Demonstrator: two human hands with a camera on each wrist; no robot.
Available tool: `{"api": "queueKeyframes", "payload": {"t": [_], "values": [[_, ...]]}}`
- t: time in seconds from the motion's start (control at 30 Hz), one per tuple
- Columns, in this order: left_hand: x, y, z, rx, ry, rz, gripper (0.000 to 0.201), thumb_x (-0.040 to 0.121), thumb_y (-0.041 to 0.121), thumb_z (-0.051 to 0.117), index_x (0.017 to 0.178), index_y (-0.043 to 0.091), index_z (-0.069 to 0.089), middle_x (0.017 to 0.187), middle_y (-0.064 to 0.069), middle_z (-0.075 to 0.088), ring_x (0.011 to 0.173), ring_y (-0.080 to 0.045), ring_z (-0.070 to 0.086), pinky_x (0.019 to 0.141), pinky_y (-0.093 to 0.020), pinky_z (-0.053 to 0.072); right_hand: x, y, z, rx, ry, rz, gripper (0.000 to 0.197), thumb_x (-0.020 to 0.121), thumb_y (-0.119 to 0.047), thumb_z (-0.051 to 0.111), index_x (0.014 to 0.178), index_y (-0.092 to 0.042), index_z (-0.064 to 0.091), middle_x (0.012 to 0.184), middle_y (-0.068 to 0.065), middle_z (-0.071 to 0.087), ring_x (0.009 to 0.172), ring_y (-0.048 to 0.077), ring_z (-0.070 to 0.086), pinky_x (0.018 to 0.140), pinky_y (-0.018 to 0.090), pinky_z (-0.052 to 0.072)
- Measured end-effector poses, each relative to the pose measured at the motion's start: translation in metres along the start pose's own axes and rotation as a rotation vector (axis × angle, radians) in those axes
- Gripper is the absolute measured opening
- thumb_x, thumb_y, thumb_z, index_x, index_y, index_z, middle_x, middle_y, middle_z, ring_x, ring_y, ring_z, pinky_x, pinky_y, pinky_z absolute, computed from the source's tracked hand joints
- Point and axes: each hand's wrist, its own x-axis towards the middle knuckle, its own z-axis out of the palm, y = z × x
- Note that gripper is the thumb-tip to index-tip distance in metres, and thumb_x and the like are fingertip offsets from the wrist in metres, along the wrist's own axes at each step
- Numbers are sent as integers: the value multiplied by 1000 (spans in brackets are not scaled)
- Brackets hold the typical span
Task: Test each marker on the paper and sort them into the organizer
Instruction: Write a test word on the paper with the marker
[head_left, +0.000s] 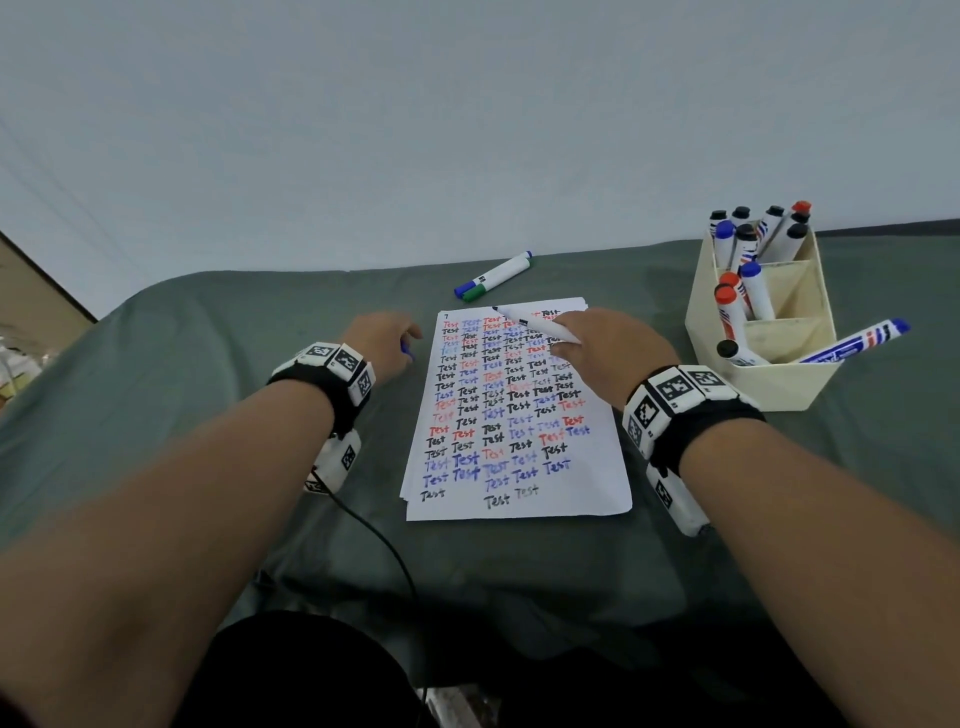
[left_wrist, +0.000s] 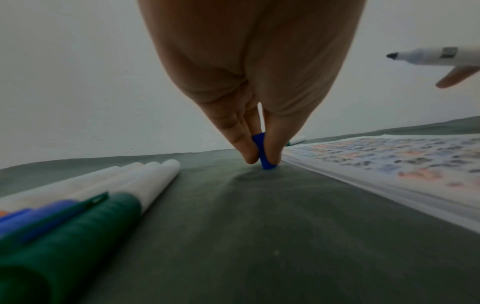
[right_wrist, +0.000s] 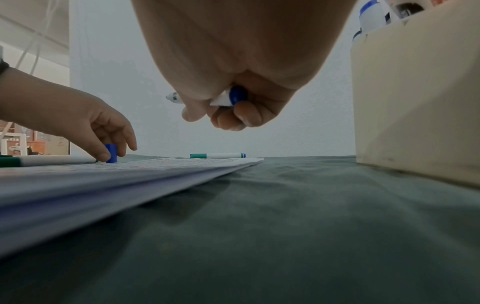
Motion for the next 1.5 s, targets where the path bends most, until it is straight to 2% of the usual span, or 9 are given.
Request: {"api": "queueKeyframes", "payload": {"t": [0.23, 0.37, 0.57, 0.7, 0.83, 1.0, 1.17, 1.3, 1.5], "values": [[-7, 9, 9, -117, 61, 13, 75, 87, 18, 77, 151, 20, 38, 142, -8, 53, 127, -25, 52, 106, -39, 43, 0, 3, 2, 47, 17, -25, 49, 105, -36, 51, 152, -33, 37, 126, 8, 64, 103, 26, 61, 85, 37, 49], [-15, 21, 12, 8, 163, 150, 76, 88, 49, 70, 151, 21, 38, 153, -4, 42, 141, -25, 36, 117, -42, 27, -2, 4, 2, 39, 45, -85, 55, 108, -26, 47, 155, -46, 26, 112, 10, 61, 93, 26, 60, 81, 38, 53], [-39, 47, 29, 182, -316, 138, 132, 42, 110, 25, 155, 45, 5, 168, 0, 0, 153, -33, 4, 120, -60, 17, -3, 4, 4, 85, 86, -73, 47, 102, -27, 58, 147, -31, 46, 133, 6, 57, 107, 23, 58, 89, 33, 47], [-48, 52, 46, 186, -506, 95, 135, 34, 112, 33, 145, 58, -19, 163, 7, -28, 151, -36, -21, 119, -62, 0, -6, 0, -1, 125, 49, -72, 71, 94, -18, 67, 153, -34, 32, 140, 2, 52, 104, 20, 59, 90, 38, 54], [-50, 51, 53, 176, -489, 92, 133, 37, 111, 36, 143, 59, -25, 160, 8, -34, 149, -37, -27, 119, -60, -6, -4, -5, -5, 129, 39, -26, 58, 99, 0, 47, 149, -30, 44, 133, 6, 63, 105, 23, 62, 88, 34, 52], [-50, 51, 51, 144, -481, 87, 132, 35, 112, 37, 141, 62, -23, 162, 11, -30, 150, -36, -23, 118, -60, -4, -14, -6, -16, 346, 169, -44, 24, 102, -37, 56, 119, -25, 68, 108, -2, 70, 96, 14, 62, 83, 29, 46], [-53, 56, 41, 142, -500, 70, 133, 32, 111, 42, 143, 64, -14, 164, 13, -23, 152, -35, -16, 117, -65, 5, -28, -5, -10, 888, 220, 186, 24, 103, -38, 53, 97, -16, 60, 84, 6, 62, 63, 13, 62, 62, 32, 57], [-56, 63, 31, 113, -542, 47, 136, 30, 109, 49, 146, 63, -8, 165, 14, -20, 152, -40, -12, 115, -69, 6, -43, -2, 7, 1450, 112, 406, 13, 99, -13, 65, 100, -8, 53, 90, 14, 62, 67, 21, 67, 65, 31, 58], [-61, 69, 20, 122, -560, 19, 133, 43, 100, 57, 150, 59, -10, 166, 7, -19, 153, -39, -10, 117, -67, 7, -62, 8, 27, 1546, 95, 405, 31, 86, 6, 74, 100, -10, 51, 89, 11, 65, 85, 29, 73, 77, 35, 61]]}}
